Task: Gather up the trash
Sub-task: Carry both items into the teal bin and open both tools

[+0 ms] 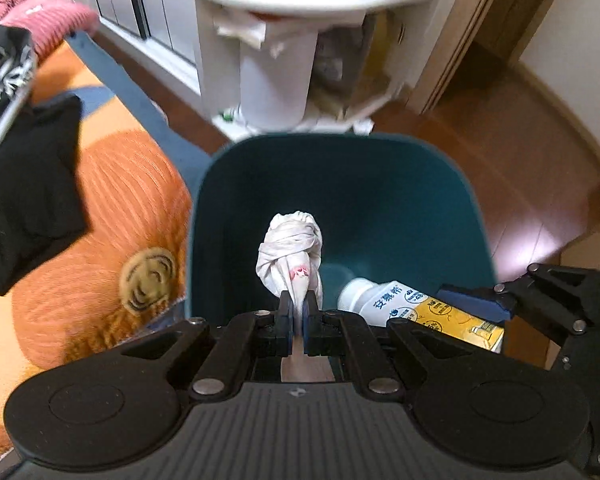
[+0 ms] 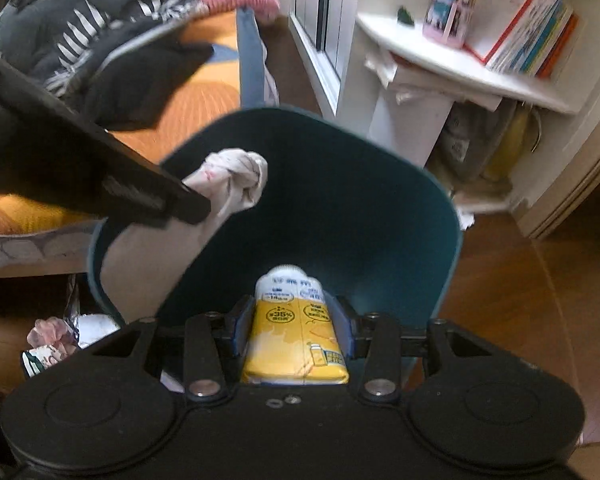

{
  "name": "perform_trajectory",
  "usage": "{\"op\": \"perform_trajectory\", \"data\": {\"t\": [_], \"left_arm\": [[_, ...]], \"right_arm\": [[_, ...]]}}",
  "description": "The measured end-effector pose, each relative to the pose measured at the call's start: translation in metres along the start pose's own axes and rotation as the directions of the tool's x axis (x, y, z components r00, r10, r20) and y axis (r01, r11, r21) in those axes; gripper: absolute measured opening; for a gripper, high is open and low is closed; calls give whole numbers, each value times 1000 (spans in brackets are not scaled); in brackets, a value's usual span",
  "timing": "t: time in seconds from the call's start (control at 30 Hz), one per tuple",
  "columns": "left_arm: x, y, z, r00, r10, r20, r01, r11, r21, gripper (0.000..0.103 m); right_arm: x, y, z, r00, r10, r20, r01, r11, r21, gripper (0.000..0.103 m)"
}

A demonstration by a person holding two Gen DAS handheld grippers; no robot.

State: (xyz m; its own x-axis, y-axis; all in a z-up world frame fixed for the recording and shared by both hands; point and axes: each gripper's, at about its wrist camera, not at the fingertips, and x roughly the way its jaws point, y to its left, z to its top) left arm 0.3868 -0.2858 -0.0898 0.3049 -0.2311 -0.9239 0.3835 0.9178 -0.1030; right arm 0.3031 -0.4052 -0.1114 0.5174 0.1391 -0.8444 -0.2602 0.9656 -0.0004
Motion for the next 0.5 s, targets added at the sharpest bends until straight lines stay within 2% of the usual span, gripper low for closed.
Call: {"op": "perform_trajectory", "data": {"t": [0.27,0.5], "left_arm": [[60,-2,-1,991,21,-134,-18,1000,22,4],[80,-3,-9,984,32,-174,-26,999,38,4]], "right_arm": [[41,-5,4,995,27,-98,-25,999,24,42],[52,-8,-1,990,49,-130,-40,997,67,42]]}}
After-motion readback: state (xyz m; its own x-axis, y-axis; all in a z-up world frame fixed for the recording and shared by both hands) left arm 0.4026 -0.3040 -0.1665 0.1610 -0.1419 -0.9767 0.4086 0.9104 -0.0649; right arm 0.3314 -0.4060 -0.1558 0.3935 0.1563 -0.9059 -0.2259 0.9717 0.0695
